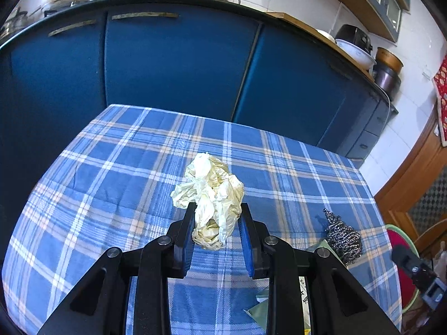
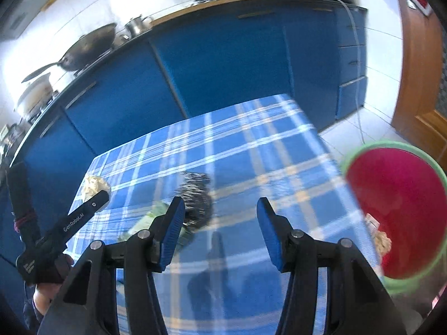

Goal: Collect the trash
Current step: 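Grasp the steel wool scrubber with the right tool while the left tool holds the paper, then carry the paper and steel wool over the red bucket and open both tools, then move both tools back over the table toward the blue hook and green box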

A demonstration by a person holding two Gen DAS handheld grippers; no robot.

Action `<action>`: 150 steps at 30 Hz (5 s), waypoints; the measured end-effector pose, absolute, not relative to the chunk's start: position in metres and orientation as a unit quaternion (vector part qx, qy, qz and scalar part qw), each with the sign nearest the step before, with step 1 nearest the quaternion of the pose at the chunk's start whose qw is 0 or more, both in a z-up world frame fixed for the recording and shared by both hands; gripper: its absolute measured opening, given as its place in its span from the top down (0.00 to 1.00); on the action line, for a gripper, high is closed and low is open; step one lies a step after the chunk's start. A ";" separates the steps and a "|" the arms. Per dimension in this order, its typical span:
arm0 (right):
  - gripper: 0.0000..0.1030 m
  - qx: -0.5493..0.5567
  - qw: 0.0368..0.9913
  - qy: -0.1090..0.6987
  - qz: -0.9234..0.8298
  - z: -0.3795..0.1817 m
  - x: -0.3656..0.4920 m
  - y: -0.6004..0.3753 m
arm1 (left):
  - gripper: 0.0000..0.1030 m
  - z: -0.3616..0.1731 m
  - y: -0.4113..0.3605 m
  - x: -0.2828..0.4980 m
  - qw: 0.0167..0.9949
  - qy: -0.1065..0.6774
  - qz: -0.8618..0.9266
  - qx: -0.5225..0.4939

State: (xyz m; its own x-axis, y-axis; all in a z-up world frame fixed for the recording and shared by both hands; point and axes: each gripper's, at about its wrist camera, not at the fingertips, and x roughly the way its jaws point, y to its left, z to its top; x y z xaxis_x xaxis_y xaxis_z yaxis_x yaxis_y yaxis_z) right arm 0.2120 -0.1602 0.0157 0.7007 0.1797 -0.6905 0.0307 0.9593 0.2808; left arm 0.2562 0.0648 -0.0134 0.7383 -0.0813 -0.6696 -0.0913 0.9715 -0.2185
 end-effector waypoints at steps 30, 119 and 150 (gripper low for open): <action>0.64 0.160 0.893 0.418 0.042 -0.020 0.254 -0.137 | 0.72 -0.021 0.068 0.258 0.920 0.371 0.005 -0.126; 0.53 0.298 0.888 0.326 -0.127 -0.020 0.076 -0.401 | 0.69 -0.002 -0.245 0.195 0.858 0.406 -0.311 0.052; 0.51 0.279 0.903 0.312 -0.099 0.004 0.062 -0.372 | 0.44 0.021 -0.175 0.176 0.882 0.394 -0.258 0.017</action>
